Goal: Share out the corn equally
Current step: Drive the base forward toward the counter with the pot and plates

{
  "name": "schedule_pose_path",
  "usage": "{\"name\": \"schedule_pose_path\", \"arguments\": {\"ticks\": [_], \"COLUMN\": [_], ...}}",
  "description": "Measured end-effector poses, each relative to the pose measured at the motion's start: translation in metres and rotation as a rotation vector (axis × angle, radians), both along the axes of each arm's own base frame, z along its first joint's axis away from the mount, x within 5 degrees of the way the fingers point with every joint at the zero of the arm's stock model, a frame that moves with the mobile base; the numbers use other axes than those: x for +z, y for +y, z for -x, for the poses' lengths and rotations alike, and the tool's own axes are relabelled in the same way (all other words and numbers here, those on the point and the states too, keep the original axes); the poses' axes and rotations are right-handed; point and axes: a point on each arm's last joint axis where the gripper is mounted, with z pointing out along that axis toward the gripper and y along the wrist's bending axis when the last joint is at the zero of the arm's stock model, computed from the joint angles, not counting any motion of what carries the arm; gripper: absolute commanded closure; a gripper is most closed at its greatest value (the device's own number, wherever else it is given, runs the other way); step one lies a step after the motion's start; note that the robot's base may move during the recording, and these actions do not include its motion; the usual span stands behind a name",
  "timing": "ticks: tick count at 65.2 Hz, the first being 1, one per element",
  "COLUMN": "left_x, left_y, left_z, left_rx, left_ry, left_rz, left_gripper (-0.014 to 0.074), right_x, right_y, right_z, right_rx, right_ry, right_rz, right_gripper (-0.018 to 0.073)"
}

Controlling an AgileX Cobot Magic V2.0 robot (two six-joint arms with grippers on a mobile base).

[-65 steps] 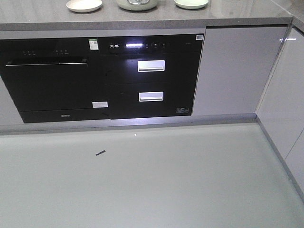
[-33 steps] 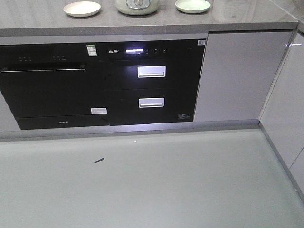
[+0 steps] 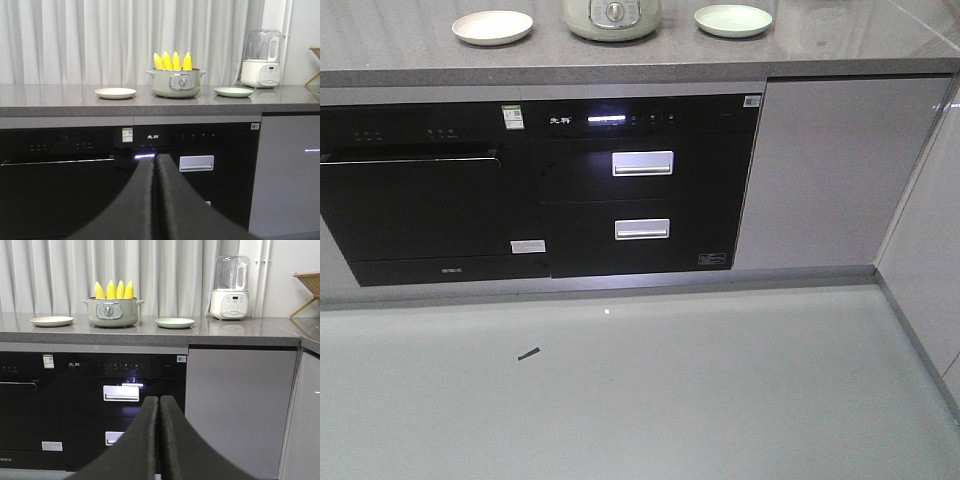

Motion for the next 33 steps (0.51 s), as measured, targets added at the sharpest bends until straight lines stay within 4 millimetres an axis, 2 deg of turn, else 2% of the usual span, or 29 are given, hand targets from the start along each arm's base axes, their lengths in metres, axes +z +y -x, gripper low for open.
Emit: {"name": "schedule_pose_path", "arguments": {"ticks": [33], "left_x": [0.0], "left_y": [0.0], "left_z": [0.0], "left_rx": [0.0], "left_ry": [0.0], "left_rz": [0.0], "left_gripper": [0.0603], "right_x": [0.0], "right_y": [0.0], "right_z": [0.0], "right_rx": [0.0], "right_ry": [0.0], "right_rz": [0.0], "right_gripper": [0.0561]}}
